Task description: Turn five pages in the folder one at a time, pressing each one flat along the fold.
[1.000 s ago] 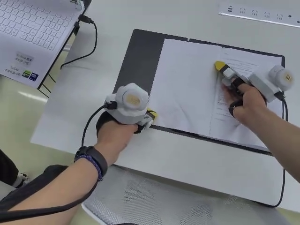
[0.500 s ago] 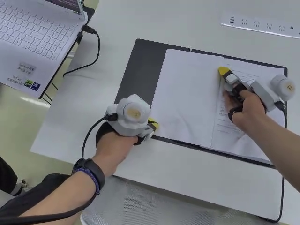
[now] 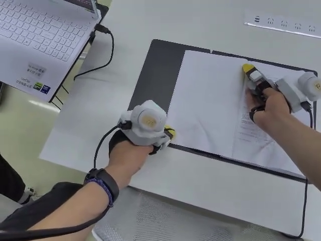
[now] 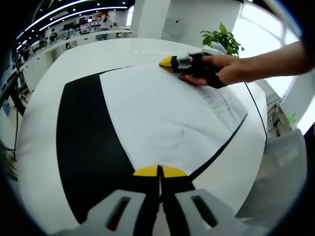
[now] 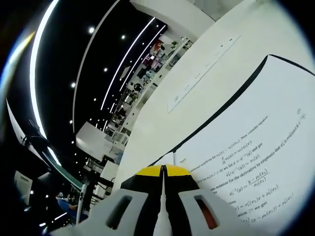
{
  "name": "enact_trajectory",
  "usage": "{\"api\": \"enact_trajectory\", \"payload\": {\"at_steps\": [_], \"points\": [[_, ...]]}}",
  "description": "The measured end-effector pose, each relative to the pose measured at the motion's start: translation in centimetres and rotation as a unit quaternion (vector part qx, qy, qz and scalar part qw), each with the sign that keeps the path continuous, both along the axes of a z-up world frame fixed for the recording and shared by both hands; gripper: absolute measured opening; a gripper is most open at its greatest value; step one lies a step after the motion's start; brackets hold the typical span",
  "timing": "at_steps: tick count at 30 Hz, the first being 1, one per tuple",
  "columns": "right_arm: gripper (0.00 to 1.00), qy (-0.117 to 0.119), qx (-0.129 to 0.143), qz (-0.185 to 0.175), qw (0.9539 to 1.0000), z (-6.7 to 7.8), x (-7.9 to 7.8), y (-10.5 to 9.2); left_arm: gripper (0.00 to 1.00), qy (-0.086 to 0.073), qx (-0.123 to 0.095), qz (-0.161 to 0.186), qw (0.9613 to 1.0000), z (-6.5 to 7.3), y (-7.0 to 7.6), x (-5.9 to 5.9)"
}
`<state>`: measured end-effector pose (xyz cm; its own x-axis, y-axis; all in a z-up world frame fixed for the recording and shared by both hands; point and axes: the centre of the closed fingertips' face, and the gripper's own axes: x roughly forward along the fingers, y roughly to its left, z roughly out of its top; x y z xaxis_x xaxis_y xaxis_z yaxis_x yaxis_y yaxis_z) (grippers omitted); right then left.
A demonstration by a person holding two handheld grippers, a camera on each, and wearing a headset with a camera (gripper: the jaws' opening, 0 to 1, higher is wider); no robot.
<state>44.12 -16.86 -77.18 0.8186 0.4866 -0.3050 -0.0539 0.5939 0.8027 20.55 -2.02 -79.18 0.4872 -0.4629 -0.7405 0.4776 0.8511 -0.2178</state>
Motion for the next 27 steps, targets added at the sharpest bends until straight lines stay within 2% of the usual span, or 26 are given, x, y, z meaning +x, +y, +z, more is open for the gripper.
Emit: {"api": "enact_trajectory", "payload": {"at_steps": [9, 12, 16, 18, 21, 27], "points": [[0.0, 0.009, 0.004, -0.017, 0.9998, -0.7, 1.9, -0.4, 0.0, 0.001, -0.005, 0.005, 1.0, 0.1, 0.0, 0.0], [0.0, 0.006, -0.003, -0.013, 0.9999, -0.9, 2.1, -0.5, 0.0, 0.0, -0.006, 0.011, 0.9999, 0.1, -0.1, 0.0], [0.0, 0.008, 0.001, -0.013, 0.9999, -1.1, 2.3, -0.6, 0.0, -0.004, -0.006, 0.011, 0.9999, 0.2, -0.1, 0.0], [0.0, 0.019, 0.011, -0.02, 0.9996, -1.2, 2.1, -0.7, 0.0, -0.008, -0.007, 0.009, 0.9999, 0.2, 0.0, 0.0], [0.0, 0.01, -0.003, -0.005, 0.9999, -1.2, 1.4, -0.4, 0.0, -0.013, -0.01, 0.012, 0.9998, 0.2, 0.1, -0.1], [0.0, 0.006, -0.006, 0.004, 1.0, -1.2, -0.1, -0.1, 0.0, -0.02, -0.008, 0.009, 0.9997, 0.2, 0.2, -0.1]]}}
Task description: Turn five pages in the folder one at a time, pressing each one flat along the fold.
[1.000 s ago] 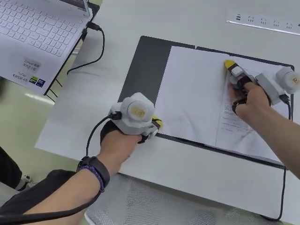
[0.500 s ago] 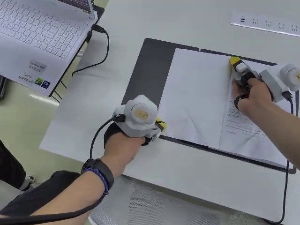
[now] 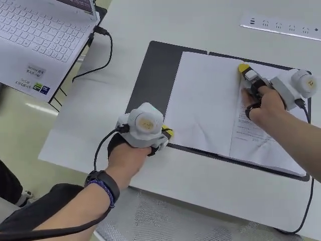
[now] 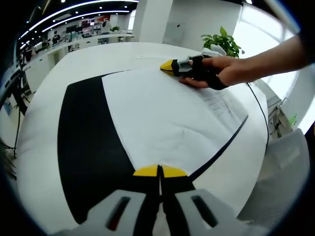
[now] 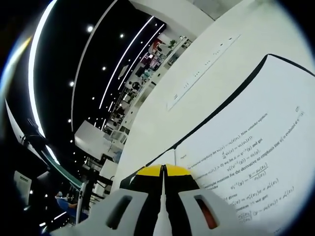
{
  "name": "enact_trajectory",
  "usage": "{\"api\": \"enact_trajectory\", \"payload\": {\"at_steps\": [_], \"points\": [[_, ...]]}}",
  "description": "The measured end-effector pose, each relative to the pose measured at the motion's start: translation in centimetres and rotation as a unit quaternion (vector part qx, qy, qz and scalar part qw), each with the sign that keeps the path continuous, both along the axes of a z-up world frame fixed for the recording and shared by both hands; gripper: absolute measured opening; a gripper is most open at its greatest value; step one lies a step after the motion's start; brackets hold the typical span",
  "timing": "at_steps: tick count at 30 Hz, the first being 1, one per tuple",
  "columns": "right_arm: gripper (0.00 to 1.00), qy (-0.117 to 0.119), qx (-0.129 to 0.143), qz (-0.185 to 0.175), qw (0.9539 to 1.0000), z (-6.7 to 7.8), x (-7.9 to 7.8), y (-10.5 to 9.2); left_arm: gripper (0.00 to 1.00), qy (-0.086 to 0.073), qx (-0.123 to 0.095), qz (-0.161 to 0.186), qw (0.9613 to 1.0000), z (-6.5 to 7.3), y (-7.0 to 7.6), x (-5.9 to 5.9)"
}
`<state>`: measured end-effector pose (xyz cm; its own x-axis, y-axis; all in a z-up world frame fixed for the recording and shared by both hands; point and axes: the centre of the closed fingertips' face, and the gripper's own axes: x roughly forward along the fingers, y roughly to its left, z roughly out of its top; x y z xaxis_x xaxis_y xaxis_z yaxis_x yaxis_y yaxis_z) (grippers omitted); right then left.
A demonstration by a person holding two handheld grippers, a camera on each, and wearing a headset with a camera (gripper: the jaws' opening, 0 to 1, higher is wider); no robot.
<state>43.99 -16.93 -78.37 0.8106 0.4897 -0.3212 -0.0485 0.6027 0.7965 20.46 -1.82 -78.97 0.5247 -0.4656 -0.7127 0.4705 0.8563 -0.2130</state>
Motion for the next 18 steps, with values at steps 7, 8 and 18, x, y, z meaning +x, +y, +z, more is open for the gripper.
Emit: {"api": "enact_trajectory", "payload": {"at_steps": [7, 8, 18], "points": [[0.0, -0.002, -0.008, 0.021, 0.9997, 0.2, -2.2, 0.5, 0.0, -0.003, -0.004, -0.001, 1.0, 0.0, 0.1, 0.0], [0.0, -0.004, -0.012, 0.025, 0.9996, 0.2, -2.5, 0.5, 0.0, -0.003, -0.004, -0.002, 1.0, 0.0, 0.1, 0.0], [0.0, -0.015, -0.03, 0.051, 0.9981, 0.1, -5.4, 0.7, 0.0, 0.003, -0.004, -0.002, 1.0, -0.2, 0.2, -0.1]]}}
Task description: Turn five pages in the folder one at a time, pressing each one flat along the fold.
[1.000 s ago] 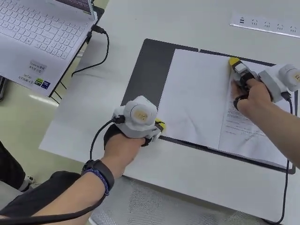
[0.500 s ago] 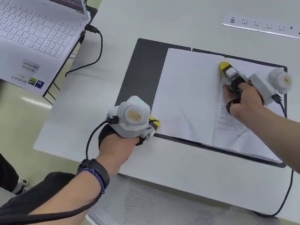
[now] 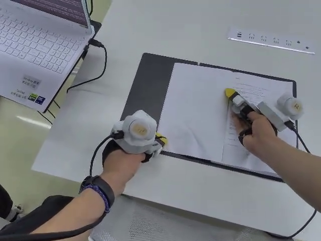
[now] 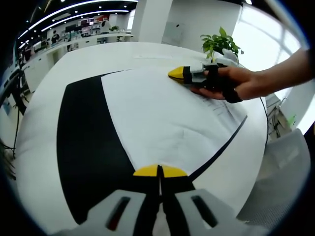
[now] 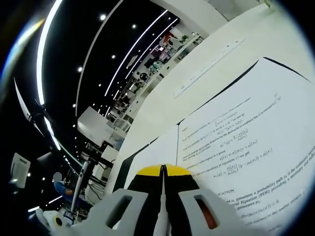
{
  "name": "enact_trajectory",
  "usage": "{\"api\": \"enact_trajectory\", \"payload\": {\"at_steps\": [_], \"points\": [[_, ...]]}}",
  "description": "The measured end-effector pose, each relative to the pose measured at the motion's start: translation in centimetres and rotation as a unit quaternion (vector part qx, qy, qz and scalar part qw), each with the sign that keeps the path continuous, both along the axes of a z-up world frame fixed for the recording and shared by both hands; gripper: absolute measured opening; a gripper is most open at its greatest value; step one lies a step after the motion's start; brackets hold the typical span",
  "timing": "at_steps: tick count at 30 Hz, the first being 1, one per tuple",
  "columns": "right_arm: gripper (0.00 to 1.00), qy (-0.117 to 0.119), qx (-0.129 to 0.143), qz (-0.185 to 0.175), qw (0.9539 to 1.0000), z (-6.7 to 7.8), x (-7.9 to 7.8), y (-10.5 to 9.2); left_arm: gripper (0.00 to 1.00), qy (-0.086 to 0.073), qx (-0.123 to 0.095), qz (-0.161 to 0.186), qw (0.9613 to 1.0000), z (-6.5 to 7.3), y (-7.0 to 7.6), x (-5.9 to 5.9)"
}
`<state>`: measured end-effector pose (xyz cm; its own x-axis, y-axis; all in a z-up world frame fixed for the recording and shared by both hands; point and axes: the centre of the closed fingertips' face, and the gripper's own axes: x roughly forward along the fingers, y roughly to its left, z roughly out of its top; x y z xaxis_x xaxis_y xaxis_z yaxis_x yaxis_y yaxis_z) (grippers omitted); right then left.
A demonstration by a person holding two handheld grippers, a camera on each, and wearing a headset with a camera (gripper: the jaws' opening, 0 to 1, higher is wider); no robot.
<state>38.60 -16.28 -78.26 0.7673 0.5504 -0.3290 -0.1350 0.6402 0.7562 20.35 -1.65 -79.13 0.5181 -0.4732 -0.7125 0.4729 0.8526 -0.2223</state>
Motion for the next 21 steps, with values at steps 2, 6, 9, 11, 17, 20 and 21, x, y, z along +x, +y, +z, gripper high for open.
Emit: {"api": "enact_trajectory", "payload": {"at_steps": [2, 6, 9, 11, 17, 20, 21], "points": [[0.0, -0.001, 0.003, -0.003, 1.0, 0.8, -1.3, 0.3, 0.0, -0.001, 0.001, 0.0, 1.0, 0.0, 0.0, 0.0], [0.0, -0.004, -0.002, 0.005, 1.0, 1.3, -2.9, 0.6, 0.0, 0.001, 0.004, 0.001, 1.0, 0.0, 0.0, 0.0], [0.0, -0.006, -0.007, 0.015, 0.9999, 1.8, -4.1, 0.8, 0.0, 0.0, 0.005, 0.001, 1.0, 0.0, 0.0, 0.0], [0.0, -0.009, -0.017, 0.022, 0.9996, 2.1, -4.9, 0.9, 0.0, -0.001, 0.004, 0.002, 1.0, 0.0, -0.1, 0.1], [0.0, -0.009, -0.02, 0.028, 0.9994, 2.4, -6.9, 0.6, 0.0, 0.0, 0.007, -0.002, 1.0, 0.0, -0.3, 0.1], [0.0, -0.009, -0.027, 0.034, 0.999, 2.5, -7.6, 0.4, 0.0, -0.002, 0.008, -0.003, 1.0, -0.1, -0.4, 0.2], [0.0, -0.009, -0.029, 0.036, 0.9989, 2.5, -7.8, 0.4, 0.0, -0.002, 0.008, -0.003, 1.0, -0.1, -0.4, 0.2]]}}
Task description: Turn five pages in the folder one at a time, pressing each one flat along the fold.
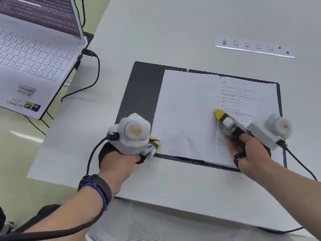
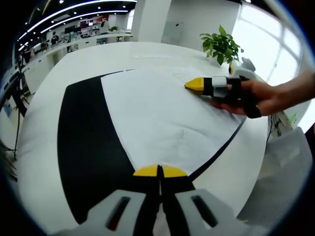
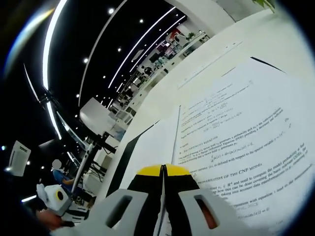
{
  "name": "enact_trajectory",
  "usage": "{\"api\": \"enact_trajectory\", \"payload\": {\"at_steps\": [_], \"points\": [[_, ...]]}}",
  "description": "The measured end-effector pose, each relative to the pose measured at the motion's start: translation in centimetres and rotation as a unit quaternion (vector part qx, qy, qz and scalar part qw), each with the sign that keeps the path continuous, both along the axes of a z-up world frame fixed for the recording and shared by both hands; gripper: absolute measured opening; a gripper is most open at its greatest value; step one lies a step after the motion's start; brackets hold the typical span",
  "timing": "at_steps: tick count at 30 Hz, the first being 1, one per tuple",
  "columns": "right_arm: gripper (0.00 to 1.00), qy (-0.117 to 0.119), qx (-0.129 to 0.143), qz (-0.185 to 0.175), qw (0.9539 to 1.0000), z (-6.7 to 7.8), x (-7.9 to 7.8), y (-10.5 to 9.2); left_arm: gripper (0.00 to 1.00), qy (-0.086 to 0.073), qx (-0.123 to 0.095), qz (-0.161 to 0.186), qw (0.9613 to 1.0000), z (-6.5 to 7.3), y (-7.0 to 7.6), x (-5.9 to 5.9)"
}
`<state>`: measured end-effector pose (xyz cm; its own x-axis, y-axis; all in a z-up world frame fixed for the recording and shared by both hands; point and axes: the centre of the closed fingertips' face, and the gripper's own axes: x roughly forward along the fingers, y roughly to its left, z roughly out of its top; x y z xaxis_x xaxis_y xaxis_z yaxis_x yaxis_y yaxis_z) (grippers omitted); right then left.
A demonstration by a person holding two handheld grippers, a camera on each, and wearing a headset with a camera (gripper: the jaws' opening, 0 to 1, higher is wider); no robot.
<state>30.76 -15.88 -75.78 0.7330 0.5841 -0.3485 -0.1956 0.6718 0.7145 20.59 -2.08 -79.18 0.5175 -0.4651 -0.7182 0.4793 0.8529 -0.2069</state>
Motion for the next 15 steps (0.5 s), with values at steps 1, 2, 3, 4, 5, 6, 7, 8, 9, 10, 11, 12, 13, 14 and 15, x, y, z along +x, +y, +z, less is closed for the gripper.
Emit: {"api": "enact_trajectory", "payload": {"at_steps": [1, 2, 3, 4, 5, 6, 7, 8, 9, 10, 11, 12, 13, 14, 15], "points": [[0.0, 0.0, -0.001, 0.001, 1.0, 0.0, -0.2, 0.0, 0.0, 0.0, 0.0, 0.0, 1.0, 0.0, 0.0, 0.0], [0.0, 0.002, -0.003, 0.003, 1.0, 0.0, -0.6, -0.1, 0.0, 0.0, 0.001, -0.002, 1.0, 0.0, -0.1, 0.0], [0.0, 0.002, -0.005, 0.004, 1.0, 0.0, -0.8, -0.1, 0.0, 0.0, 0.002, -0.003, 1.0, 0.0, -0.1, 0.0], [0.0, 0.002, -0.005, 0.006, 1.0, 0.0, -1.1, -0.2, 0.0, 0.0, 0.003, -0.004, 1.0, 0.0, -0.1, 0.0], [0.0, 0.003, -0.007, 0.009, 0.9999, -0.1, -1.5, -0.3, 0.0, 0.0, 0.005, -0.005, 1.0, 0.0, -0.1, 0.0], [0.0, 0.004, -0.011, 0.015, 0.9998, -0.1, -1.9, -0.3, 0.0, 0.0, 0.006, -0.006, 1.0, 0.0, -0.2, 0.0], [0.0, 0.004, -0.012, 0.017, 0.9998, -0.2, -2.2, -0.3, 0.0, 0.0, 0.007, -0.006, 1.0, 0.0, -0.2, 0.0], [0.0, 0.004, -0.013, 0.019, 0.9997, -0.2, -2.5, -0.4, 0.0, 0.0, 0.008, -0.006, 1.0, 0.0, -0.2, 0.0], [0.0, 0.004, -0.016, 0.022, 0.9996, -0.2, -2.9, -0.5, 0.0, 0.0, 0.008, -0.007, 0.9999, 0.0, -0.2, 0.0], [0.0, 0.004, -0.017, 0.023, 0.9996, -0.3, -3.1, -0.5, 0.0, 0.0, 0.009, -0.007, 0.9999, 0.0, -0.1, 0.0], [0.0, 0.006, -0.017, 0.024, 0.9995, -0.3, -3.5, -0.6, 0.0, -0.001, 0.009, -0.008, 0.9999, 0.0, -0.1, 0.0], [0.0, 0.006, -0.018, 0.027, 0.9995, -0.3, -3.8, -0.6, 0.0, -0.001, 0.009, -0.008, 0.9999, 0.0, -0.1, 0.0], [0.0, 0.008, -0.02, 0.032, 0.9993, -0.4, -4.2, -0.5, 0.0, 0.0, 0.007, -0.007, 1.0, 0.0, -0.1, 0.0], [0.0, 0.009, -0.021, 0.037, 0.9991, -0.4, -4.6, -0.4, 0.0, 0.001, 0.006, -0.006, 1.0, 0.0, -0.1, 0.1], [0.0, 0.008, -0.025, 0.044, 0.9987, -0.5, -5.2, -0.3, 0.0, 0.001, 0.006, -0.005, 1.0, 0.0, -0.1, 0.1]]}}
